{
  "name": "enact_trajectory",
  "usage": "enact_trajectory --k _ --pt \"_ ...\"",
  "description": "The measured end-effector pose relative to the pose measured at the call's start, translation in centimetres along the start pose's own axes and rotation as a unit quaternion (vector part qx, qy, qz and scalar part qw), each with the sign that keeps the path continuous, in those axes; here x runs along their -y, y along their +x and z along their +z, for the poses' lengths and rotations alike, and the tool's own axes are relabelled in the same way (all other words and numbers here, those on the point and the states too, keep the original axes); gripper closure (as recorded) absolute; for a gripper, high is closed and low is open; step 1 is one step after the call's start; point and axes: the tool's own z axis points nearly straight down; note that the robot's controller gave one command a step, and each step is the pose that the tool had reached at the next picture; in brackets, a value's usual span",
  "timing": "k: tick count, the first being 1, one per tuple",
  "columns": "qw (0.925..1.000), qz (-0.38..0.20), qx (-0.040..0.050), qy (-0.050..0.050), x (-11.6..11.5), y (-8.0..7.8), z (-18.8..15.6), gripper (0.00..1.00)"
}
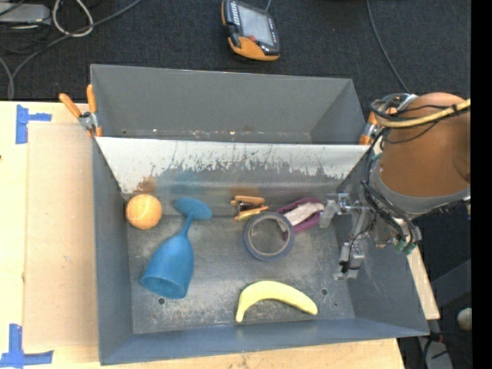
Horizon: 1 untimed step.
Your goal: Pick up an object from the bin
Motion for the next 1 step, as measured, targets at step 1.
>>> enact_trajectory --k 1 --pt "1.0000 0.000 0.0000 0.000 0.00 0.00 0.00 0.00"
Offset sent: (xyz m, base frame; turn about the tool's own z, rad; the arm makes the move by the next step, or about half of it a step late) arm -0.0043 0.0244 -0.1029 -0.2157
